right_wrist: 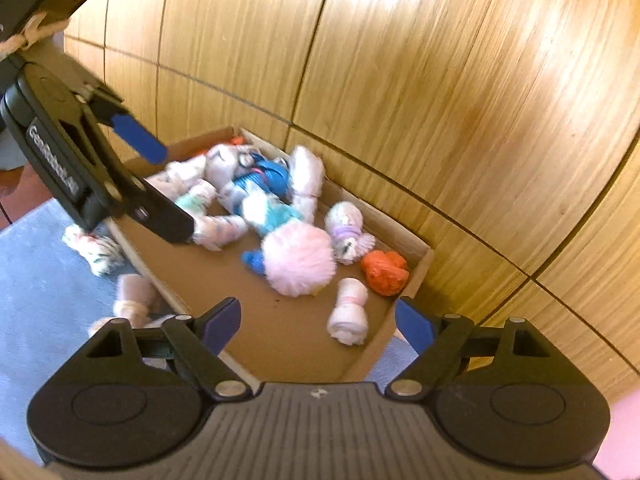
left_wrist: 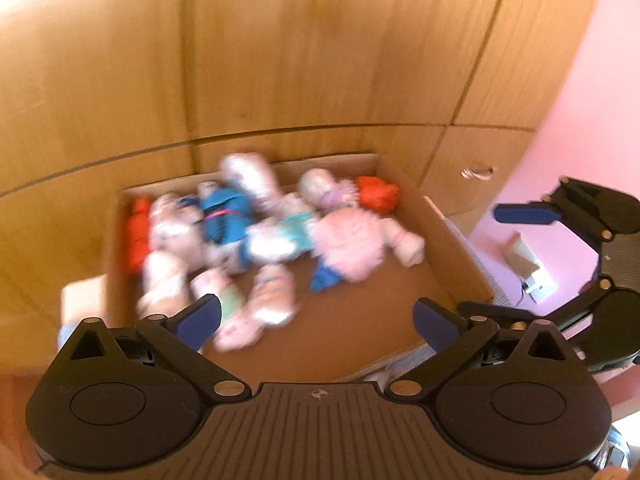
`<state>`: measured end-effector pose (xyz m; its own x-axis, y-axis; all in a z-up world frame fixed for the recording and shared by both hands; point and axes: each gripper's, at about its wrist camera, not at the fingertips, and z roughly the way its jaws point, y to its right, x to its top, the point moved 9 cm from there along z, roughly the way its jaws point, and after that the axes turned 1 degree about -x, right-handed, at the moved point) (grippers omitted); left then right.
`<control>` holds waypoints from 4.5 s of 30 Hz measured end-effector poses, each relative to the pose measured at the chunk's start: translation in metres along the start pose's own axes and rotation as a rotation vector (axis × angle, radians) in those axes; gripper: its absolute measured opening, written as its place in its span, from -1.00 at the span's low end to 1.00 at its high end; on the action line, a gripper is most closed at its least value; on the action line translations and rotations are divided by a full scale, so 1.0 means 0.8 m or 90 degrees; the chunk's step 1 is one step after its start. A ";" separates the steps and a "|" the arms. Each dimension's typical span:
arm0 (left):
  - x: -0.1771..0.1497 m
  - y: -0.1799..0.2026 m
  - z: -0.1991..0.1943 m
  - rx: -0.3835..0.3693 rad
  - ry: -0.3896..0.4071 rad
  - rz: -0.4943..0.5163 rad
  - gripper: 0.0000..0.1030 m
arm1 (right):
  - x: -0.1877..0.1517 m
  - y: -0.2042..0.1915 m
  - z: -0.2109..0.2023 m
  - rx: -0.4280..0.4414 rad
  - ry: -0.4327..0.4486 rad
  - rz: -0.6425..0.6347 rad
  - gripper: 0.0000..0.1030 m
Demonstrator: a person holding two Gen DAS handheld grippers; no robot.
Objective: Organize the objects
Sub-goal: 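Move both tools back over the remaining socks beside the tray, then grasp the leaf-print red-banded sock with the left gripper while the right grasps the grey-blue sock, then carry both held socks over the tray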
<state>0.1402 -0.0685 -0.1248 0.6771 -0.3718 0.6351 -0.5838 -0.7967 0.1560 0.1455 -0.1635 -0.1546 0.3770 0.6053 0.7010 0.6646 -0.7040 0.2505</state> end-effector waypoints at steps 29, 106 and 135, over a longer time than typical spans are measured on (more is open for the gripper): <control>-0.139 -0.075 0.031 0.113 0.053 -0.140 0.98 | -0.073 -0.081 0.014 0.066 0.034 0.187 0.20; -0.015 0.014 -0.052 -0.007 0.079 0.027 0.40 | -0.009 -0.010 -0.083 0.032 0.087 0.133 -0.35; -0.042 -0.087 0.063 0.042 -0.084 -0.068 0.41 | 0.030 -0.082 0.092 0.173 -0.048 0.072 -0.35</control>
<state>0.1804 -0.0247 -0.1955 0.7892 -0.3397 0.5117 -0.4778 -0.8630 0.1640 0.1585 -0.0751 -0.2035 0.4981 0.5622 0.6602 0.7605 -0.6490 -0.0211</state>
